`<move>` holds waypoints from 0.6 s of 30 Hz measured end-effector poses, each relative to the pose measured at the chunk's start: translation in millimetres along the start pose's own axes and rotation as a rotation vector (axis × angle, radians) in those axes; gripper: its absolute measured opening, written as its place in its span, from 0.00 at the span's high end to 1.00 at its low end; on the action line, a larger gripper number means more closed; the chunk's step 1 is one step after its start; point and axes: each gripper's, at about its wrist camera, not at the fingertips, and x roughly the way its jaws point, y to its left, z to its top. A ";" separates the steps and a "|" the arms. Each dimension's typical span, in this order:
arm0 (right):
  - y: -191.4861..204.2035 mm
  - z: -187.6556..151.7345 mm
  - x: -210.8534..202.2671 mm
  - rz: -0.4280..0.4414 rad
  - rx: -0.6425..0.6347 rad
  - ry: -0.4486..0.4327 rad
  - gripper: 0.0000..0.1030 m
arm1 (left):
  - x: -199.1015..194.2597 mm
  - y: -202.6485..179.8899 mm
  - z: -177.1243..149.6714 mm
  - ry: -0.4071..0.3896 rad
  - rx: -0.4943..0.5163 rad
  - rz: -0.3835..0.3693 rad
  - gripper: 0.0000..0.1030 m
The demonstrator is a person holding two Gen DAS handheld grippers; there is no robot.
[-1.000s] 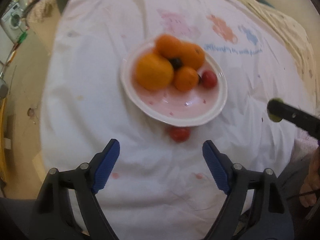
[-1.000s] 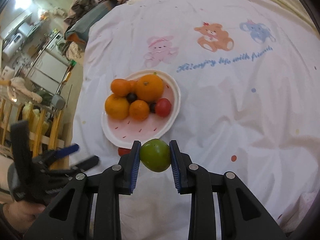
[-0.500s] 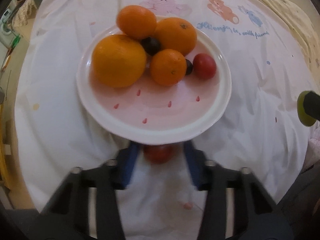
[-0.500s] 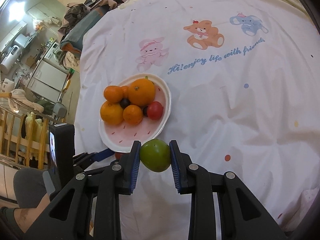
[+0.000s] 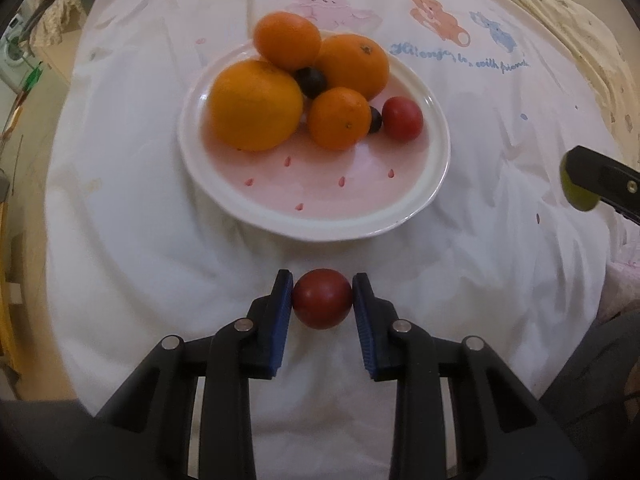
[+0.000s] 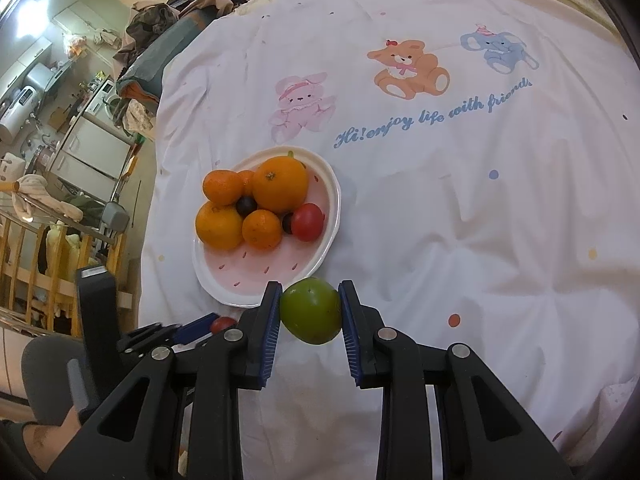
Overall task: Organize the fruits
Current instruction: 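Lower the red tomato onto the plate with the left tool and open it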
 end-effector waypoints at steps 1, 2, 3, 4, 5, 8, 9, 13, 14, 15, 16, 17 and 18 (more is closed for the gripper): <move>0.5 0.0 -0.3 0.001 -0.002 -0.002 0.70 | -4.5 1.4 -0.6 -0.006 -0.002 -0.001 0.74; 1.1 0.1 -0.4 0.001 -0.005 -0.005 0.71 | -10.1 3.1 -1.2 -0.016 -0.007 -0.002 0.74; 2.1 0.2 -0.6 0.000 -0.009 -0.008 0.71 | -14.0 3.7 -0.2 -0.024 -0.011 -0.002 0.74; 3.0 0.1 -0.6 0.000 -0.011 -0.009 0.71 | -20.4 6.4 -0.7 -0.036 -0.015 -0.002 0.74; 3.8 0.0 -0.6 0.000 -0.012 -0.010 0.71 | -24.3 8.4 -1.4 -0.043 -0.018 -0.001 0.74; 7.1 -0.6 -3.5 0.005 -0.022 -0.026 0.71 | -41.0 22.2 -4.3 -0.080 -0.052 0.012 0.74; 8.4 -0.7 -5.1 0.008 -0.026 -0.035 0.71 | -44.7 26.4 -4.2 -0.089 -0.066 0.010 0.74; 13.2 0.7 -9.8 0.021 -0.040 -0.062 0.71 | -57.5 44.5 2.0 -0.118 -0.133 -0.002 0.74; 13.9 1.4 -9.9 0.025 -0.040 -0.066 0.71 | -59.8 46.6 6.3 -0.127 -0.144 -0.005 0.74; 14.6 2.2 -9.4 0.028 -0.041 -0.066 0.71 | -62.0 48.5 9.4 -0.134 -0.148 -0.006 0.74; 16.1 2.7 -8.9 0.030 -0.044 -0.065 0.71 | -64.3 50.9 13.7 -0.141 -0.150 -0.005 0.74; 17.3 3.1 -7.9 0.028 -0.048 -0.064 0.71 | -65.3 51.8 17.1 -0.146 -0.153 -0.005 0.74; 18.4 3.9 -6.3 0.025 -0.051 -0.062 0.71 | -65.8 52.7 20.9 -0.149 -0.157 -0.006 0.74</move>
